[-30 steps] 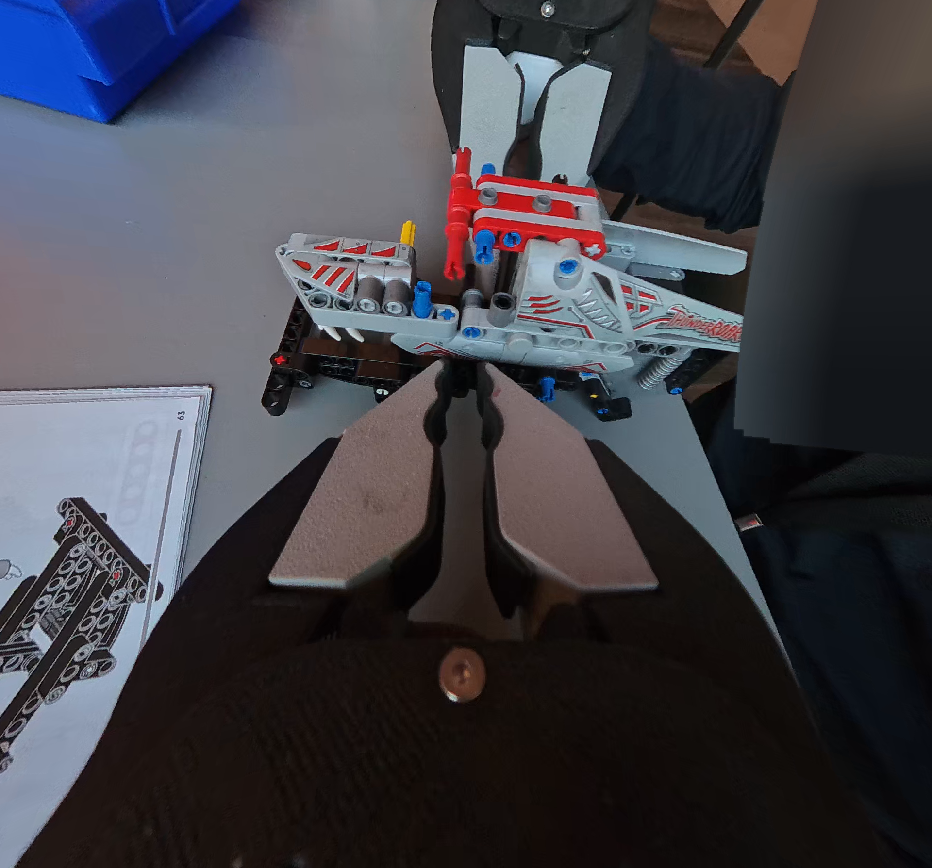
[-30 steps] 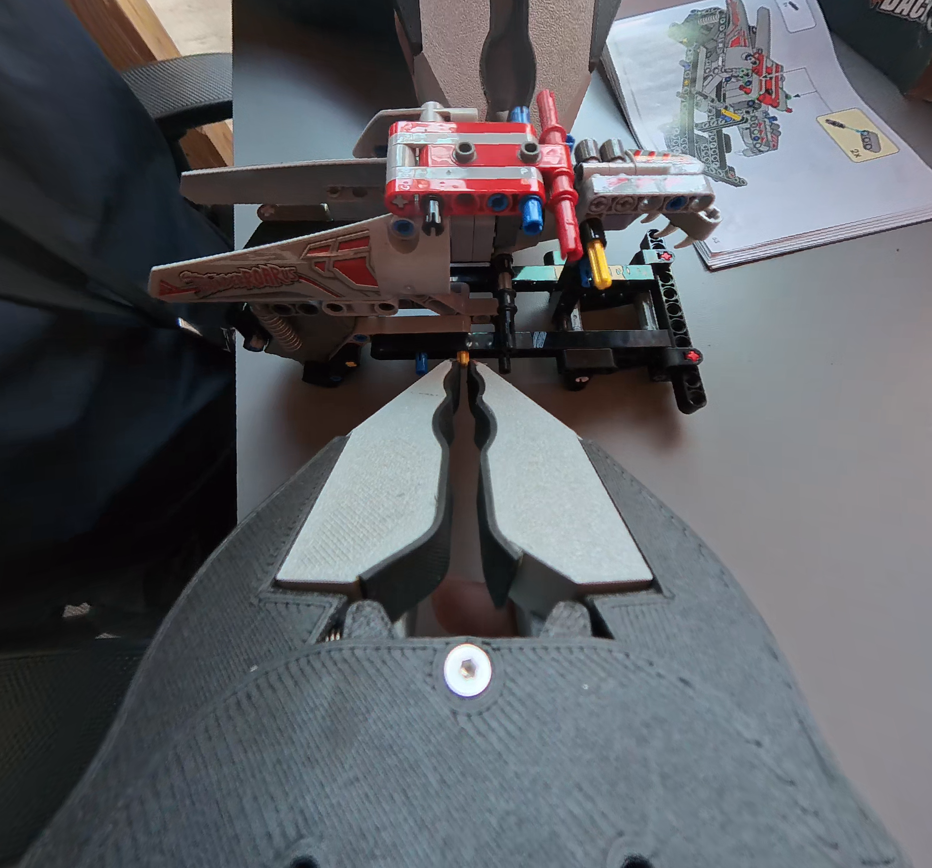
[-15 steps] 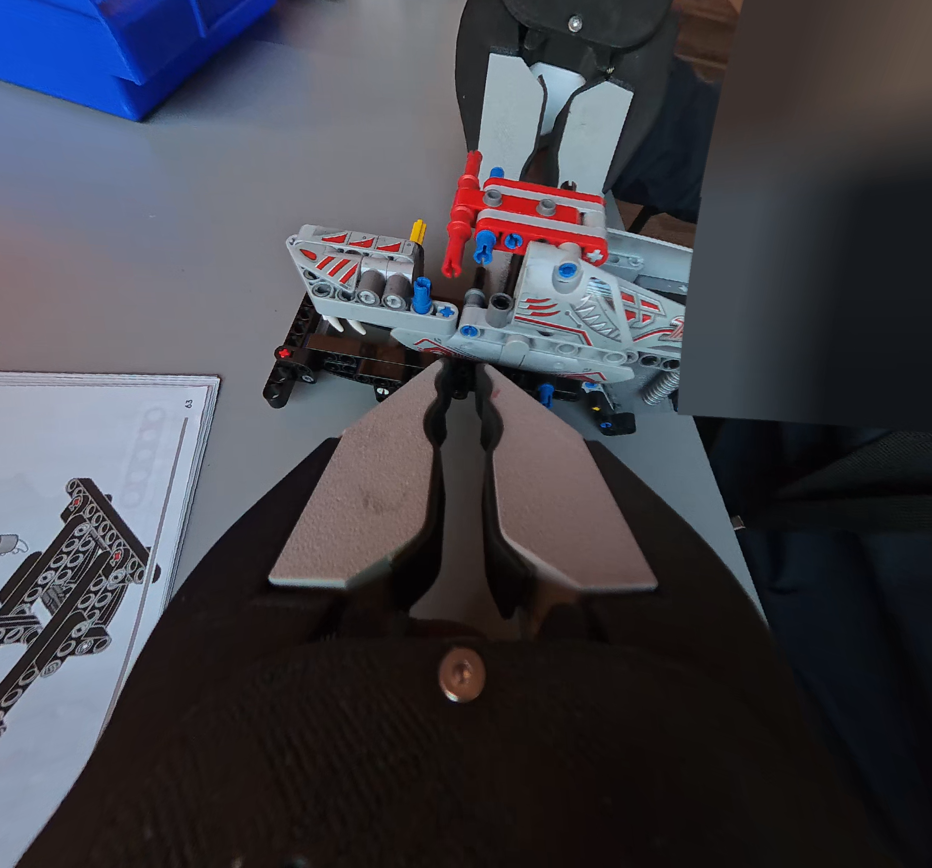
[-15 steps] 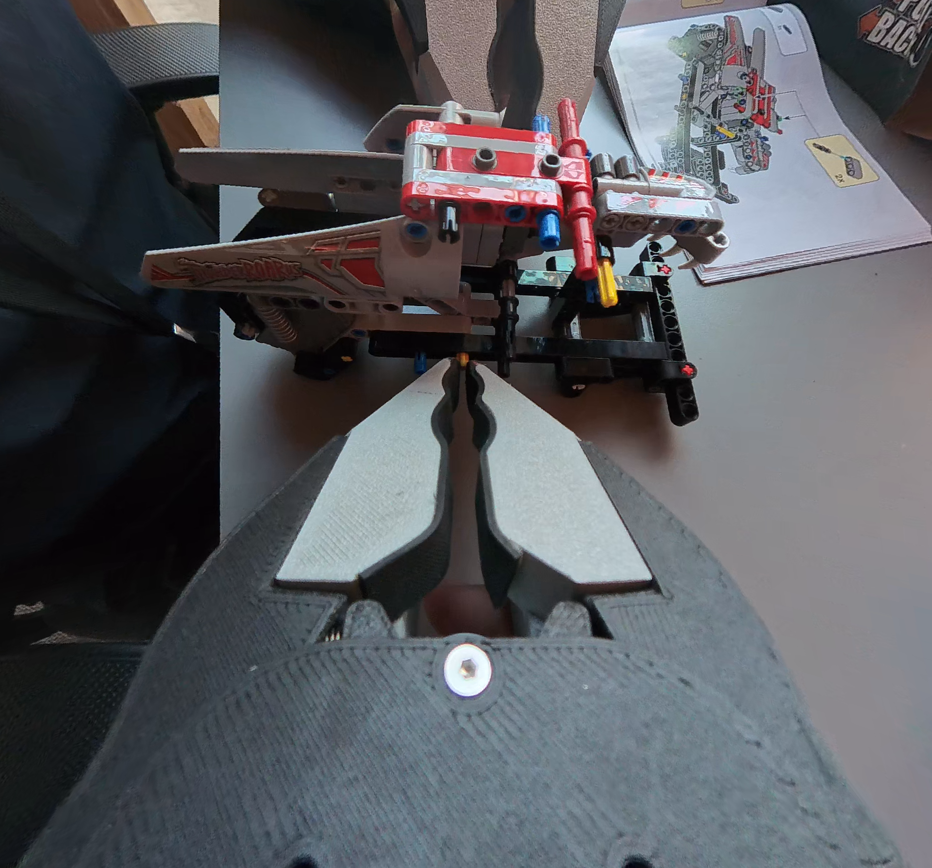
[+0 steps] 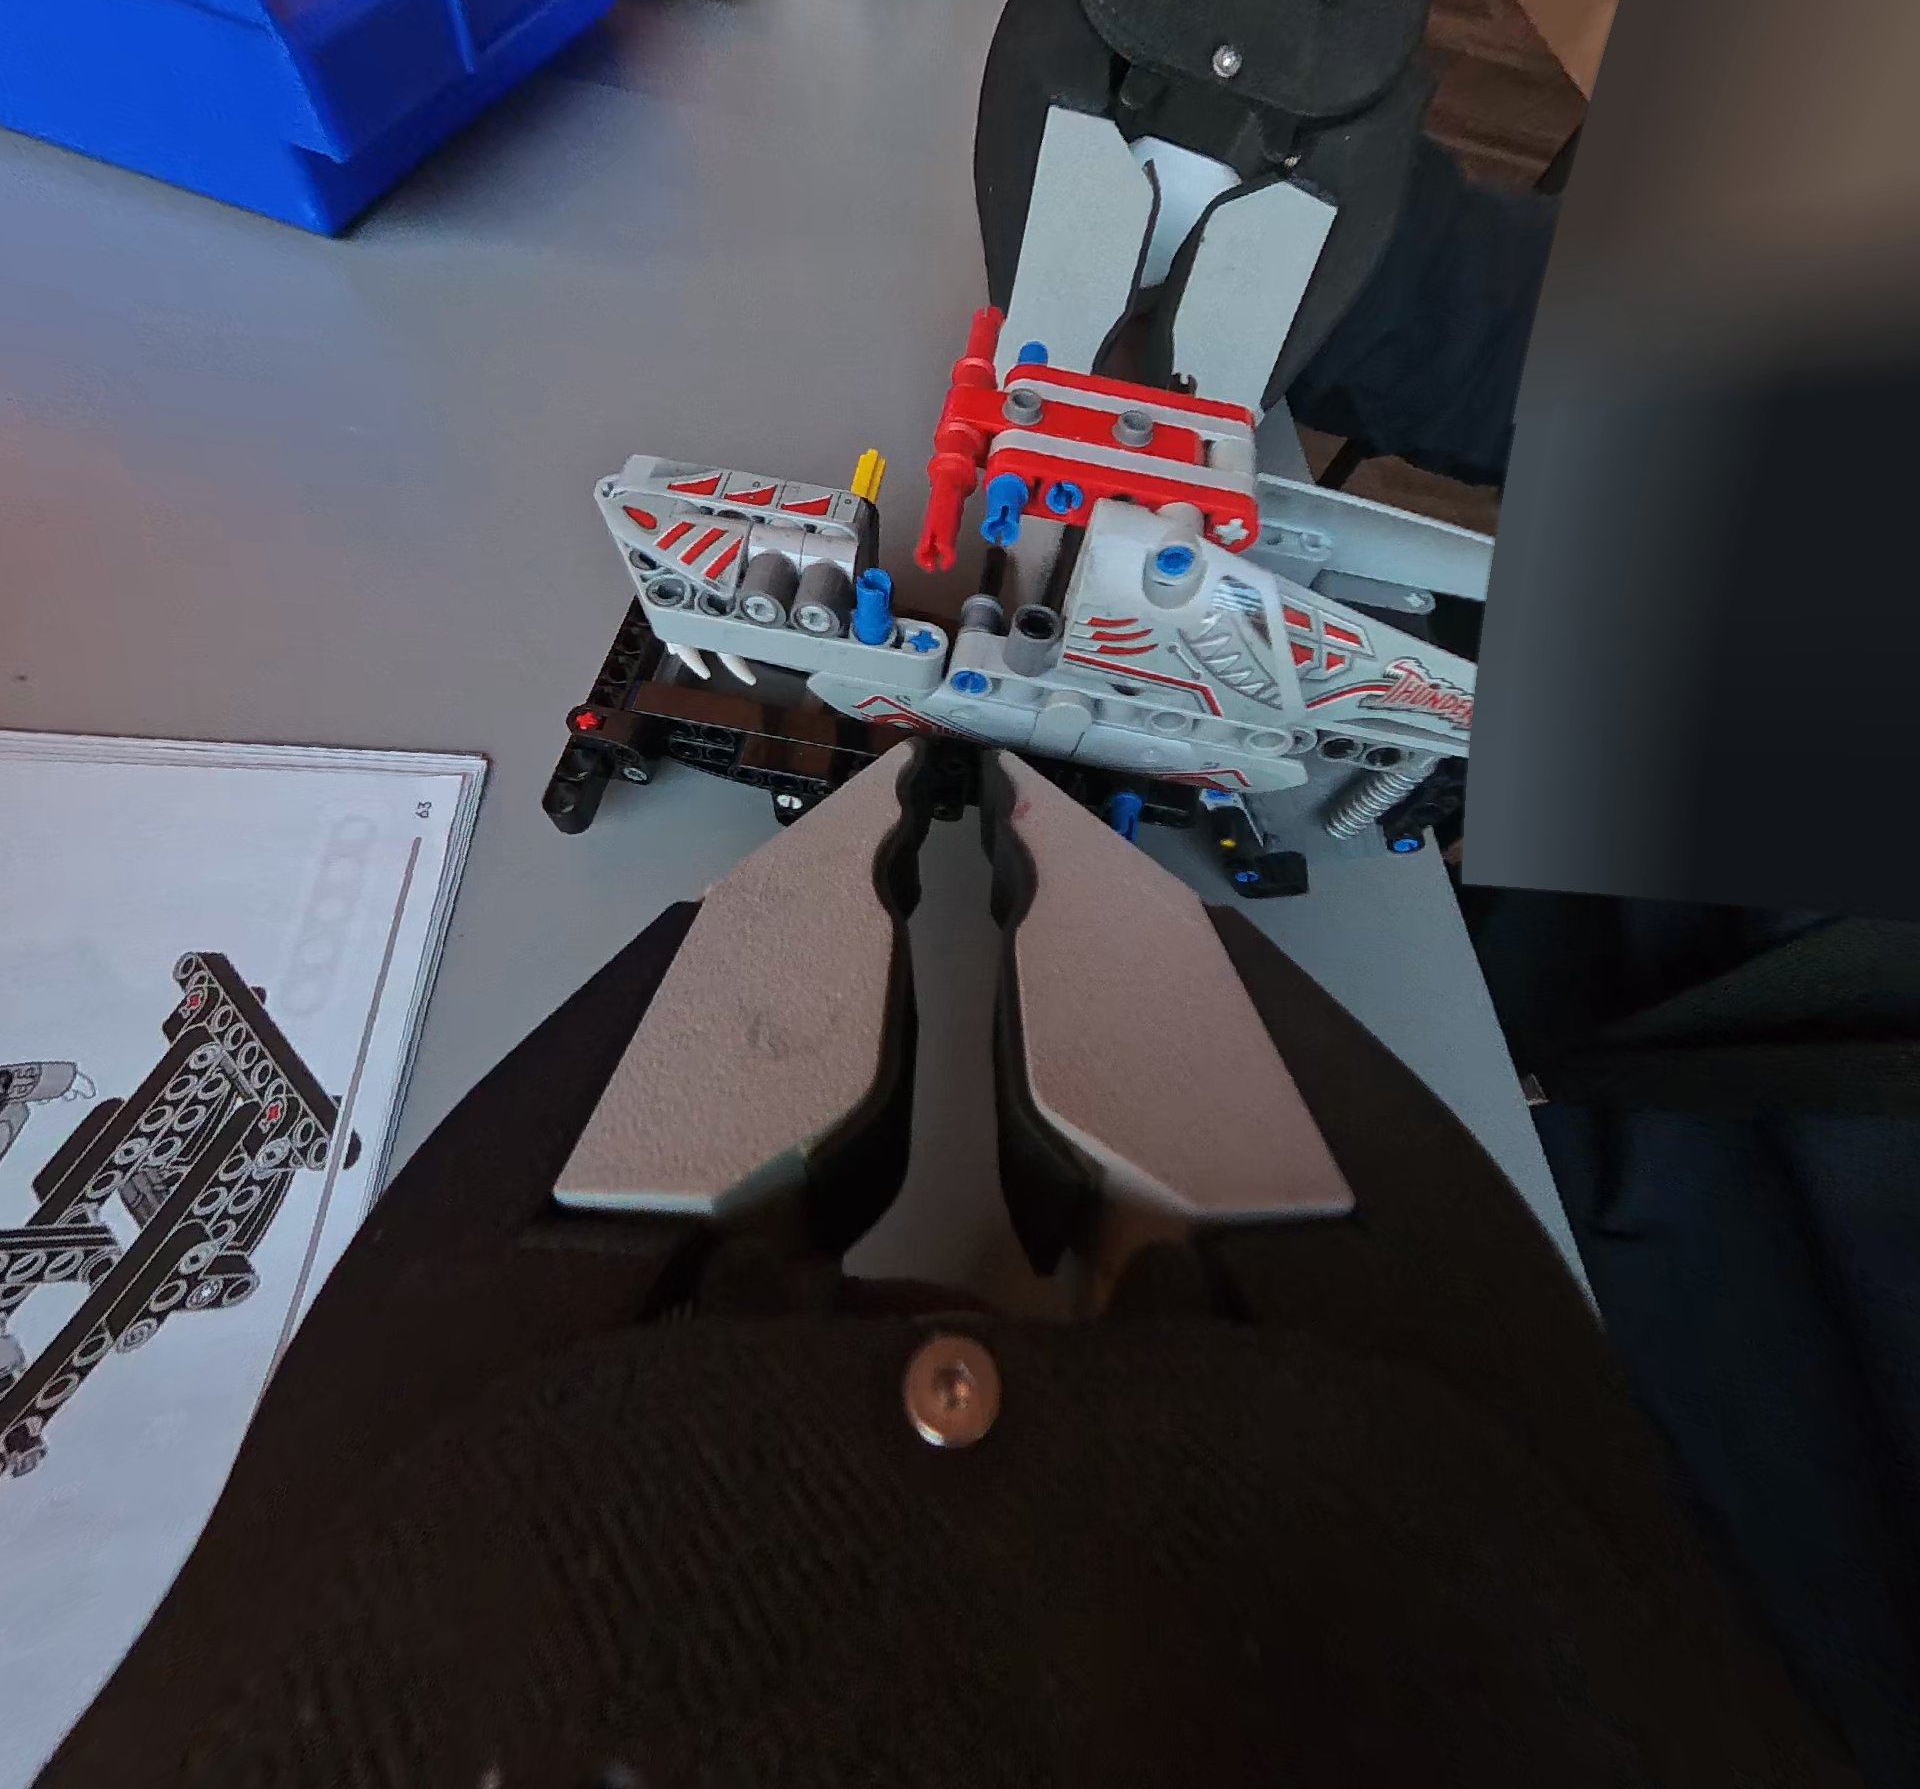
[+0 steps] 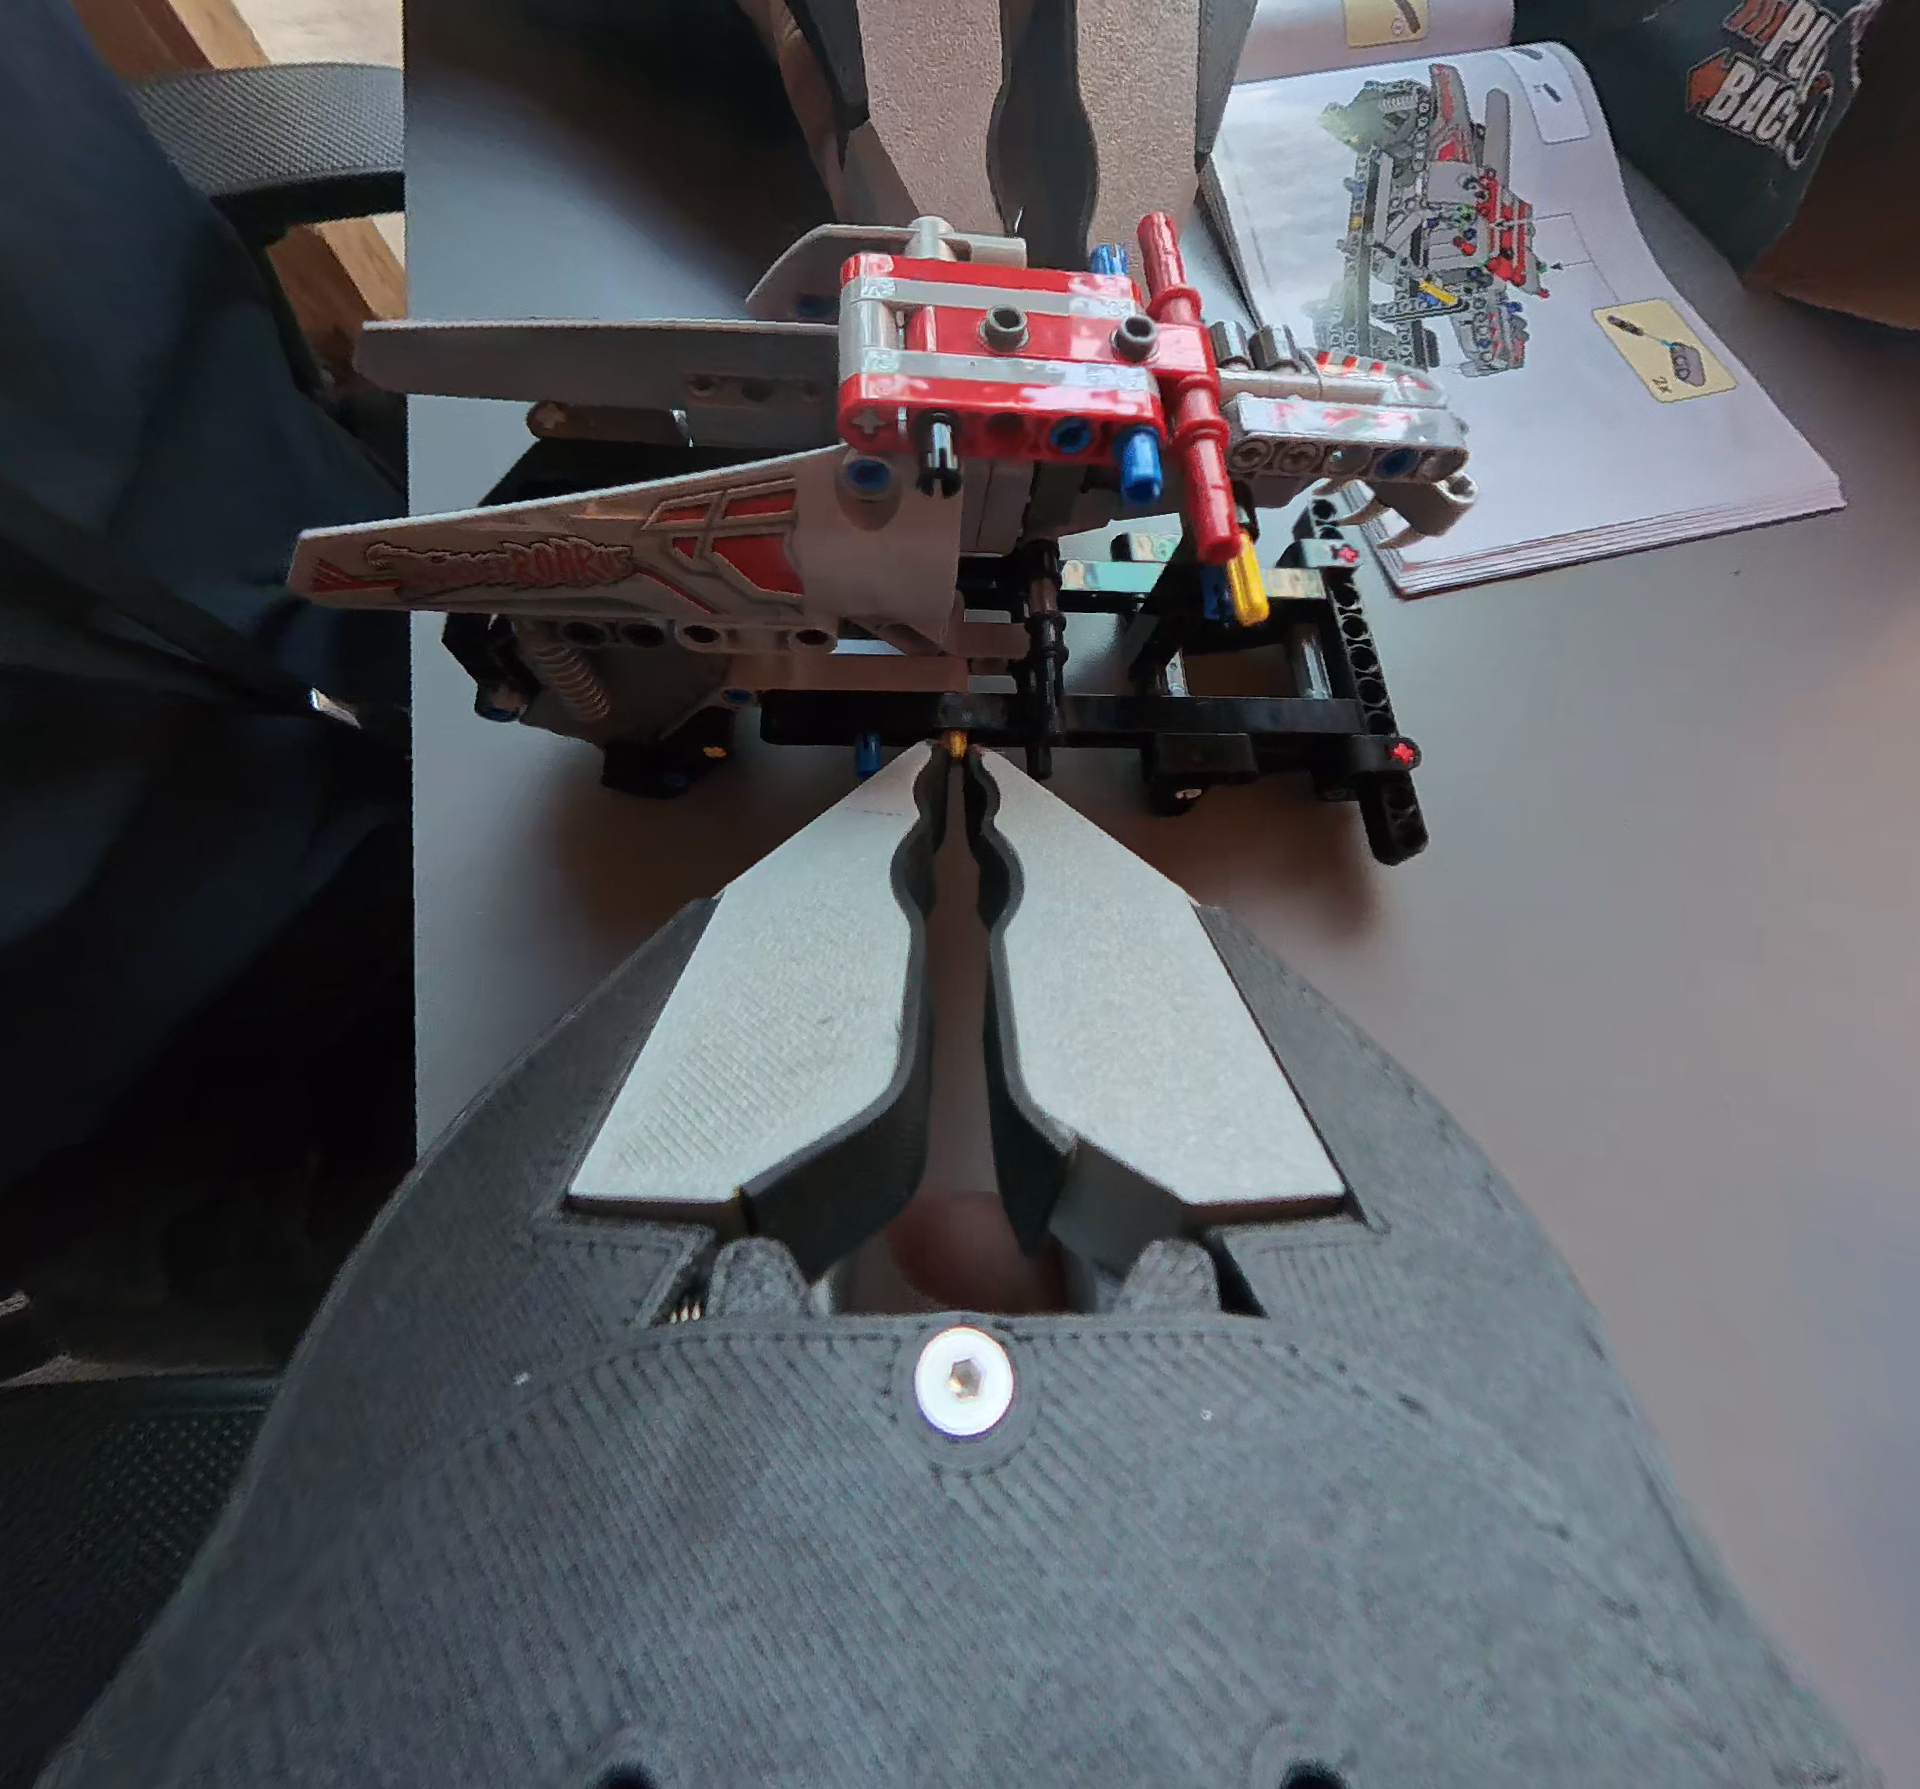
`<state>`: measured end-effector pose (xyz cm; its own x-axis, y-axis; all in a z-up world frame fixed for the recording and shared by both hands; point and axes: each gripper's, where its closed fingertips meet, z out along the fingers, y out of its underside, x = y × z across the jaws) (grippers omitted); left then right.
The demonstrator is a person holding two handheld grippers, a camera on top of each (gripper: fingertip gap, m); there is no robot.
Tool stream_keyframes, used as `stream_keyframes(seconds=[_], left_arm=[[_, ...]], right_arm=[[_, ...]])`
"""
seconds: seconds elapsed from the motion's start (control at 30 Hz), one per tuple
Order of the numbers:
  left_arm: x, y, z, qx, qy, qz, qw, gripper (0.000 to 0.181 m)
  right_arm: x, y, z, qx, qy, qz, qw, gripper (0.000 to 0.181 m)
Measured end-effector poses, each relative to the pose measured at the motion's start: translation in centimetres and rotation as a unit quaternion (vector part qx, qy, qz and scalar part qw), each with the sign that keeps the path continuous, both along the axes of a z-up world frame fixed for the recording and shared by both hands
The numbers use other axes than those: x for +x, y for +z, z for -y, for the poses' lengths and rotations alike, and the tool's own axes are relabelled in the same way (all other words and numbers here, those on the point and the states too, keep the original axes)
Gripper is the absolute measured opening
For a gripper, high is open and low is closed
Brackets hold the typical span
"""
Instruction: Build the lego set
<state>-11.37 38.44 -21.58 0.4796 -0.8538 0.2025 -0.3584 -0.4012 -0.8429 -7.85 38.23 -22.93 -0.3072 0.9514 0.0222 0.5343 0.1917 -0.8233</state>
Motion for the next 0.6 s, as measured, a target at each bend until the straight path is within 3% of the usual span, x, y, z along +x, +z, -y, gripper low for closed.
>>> stream_keyframes(seconds=[0.6], left_arm=[[0.32, -0.04, 0.02, 0.011, -0.003, -0.006, 1.000, 0.006]], right_arm=[[0.49, 0.36, -0.21, 0.001, -0.004, -0.014, 1.000, 0.000]])
